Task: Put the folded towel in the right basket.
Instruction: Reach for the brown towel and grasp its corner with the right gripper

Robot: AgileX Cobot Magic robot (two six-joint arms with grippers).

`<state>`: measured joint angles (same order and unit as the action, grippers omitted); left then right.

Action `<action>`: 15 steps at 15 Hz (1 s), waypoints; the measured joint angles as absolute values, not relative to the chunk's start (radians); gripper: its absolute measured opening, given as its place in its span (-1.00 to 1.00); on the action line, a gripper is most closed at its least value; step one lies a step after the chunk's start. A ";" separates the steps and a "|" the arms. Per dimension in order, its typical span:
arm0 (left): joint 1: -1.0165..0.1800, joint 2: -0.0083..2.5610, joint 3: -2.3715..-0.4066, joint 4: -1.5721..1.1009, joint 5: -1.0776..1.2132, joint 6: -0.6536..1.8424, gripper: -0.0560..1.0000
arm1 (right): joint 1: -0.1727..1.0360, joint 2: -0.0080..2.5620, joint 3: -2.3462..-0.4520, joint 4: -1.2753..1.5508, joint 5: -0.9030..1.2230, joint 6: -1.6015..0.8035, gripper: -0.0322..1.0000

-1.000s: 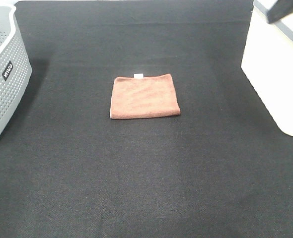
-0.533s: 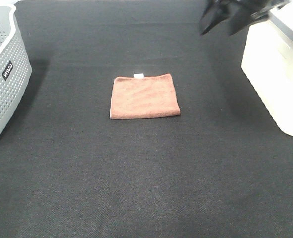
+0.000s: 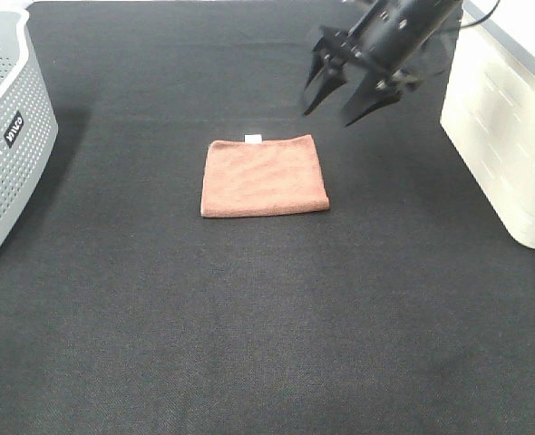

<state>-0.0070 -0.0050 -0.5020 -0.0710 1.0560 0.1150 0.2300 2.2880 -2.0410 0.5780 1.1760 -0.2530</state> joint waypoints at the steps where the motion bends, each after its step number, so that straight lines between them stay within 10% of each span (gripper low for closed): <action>1: -0.007 -0.005 -0.502 -0.071 1.056 0.115 0.77 | 0.230 2.331 -2.080 0.584 1.178 -0.237 0.34; 15: -0.007 -0.005 -0.502 -0.071 1.056 0.115 0.77 | 0.172 2.602 -2.206 0.621 1.115 -0.249 0.34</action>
